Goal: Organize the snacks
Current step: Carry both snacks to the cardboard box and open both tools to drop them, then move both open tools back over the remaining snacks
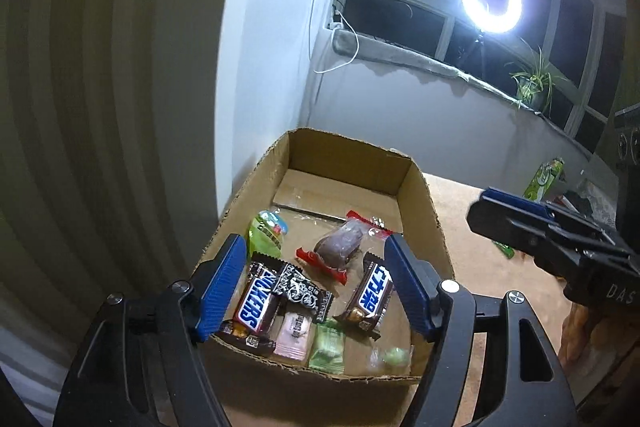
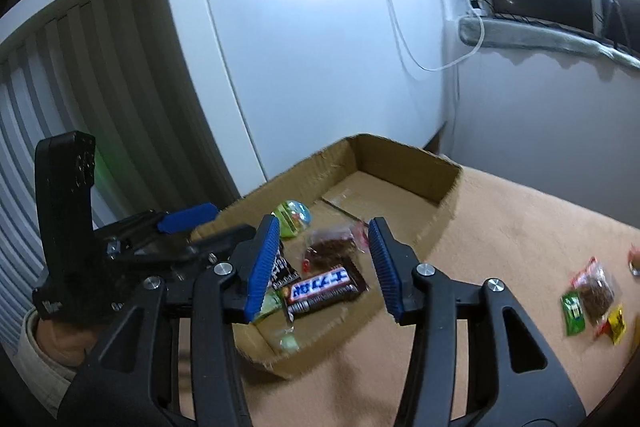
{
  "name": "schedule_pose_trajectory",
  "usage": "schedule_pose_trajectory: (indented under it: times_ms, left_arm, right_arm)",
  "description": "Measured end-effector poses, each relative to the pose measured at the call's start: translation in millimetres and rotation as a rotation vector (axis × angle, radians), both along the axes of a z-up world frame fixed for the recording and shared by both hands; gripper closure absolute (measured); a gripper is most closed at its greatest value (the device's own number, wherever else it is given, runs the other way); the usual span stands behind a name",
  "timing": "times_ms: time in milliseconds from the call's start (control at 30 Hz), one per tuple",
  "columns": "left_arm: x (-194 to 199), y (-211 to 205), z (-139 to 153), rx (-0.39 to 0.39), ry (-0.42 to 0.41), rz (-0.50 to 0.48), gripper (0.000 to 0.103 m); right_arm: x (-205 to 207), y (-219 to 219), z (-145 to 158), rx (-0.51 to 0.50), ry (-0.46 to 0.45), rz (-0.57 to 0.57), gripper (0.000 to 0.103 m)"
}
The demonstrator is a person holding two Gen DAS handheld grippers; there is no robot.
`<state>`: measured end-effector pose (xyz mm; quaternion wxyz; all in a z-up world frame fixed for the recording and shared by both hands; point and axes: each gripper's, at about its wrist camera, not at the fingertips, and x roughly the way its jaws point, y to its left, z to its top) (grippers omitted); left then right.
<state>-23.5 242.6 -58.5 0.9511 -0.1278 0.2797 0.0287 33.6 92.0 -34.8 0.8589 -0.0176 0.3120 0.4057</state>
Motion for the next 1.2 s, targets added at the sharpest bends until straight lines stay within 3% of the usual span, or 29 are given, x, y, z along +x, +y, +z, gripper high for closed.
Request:
schedule_pose_trajectory:
  times_ms: [367,433,467,800,1200]
  left_arm:
    - [-4.5,-19.0,12.8,0.078,0.0,0.017,0.031]
    - [-5.5,-22.4,17.6,0.099,-0.005,0.024,0.031]
    - [-7.4,-23.8,19.6,0.108,-0.008,0.027,0.031]
    - [-16.5,-46.1,42.1,0.183,-0.057,0.013,0.026]
    - [-8.7,-82.5,43.9,0.218,-0.046,-0.053,0.026]
  right_arm:
    - [-12.1,-14.4,5.6,-0.011,-0.028,-0.032,0.052]
    - [-17.1,-19.2,8.0,-0.009,-0.041,-0.041,0.033]
    - [-19.0,-22.2,9.3,-0.004,-0.047,-0.046,0.031]
    - [-22.0,-52.5,10.6,0.011,-0.04,-0.106,0.03]
    - [-15.2,-106.8,-5.5,0.0,-0.003,-0.199,0.028]
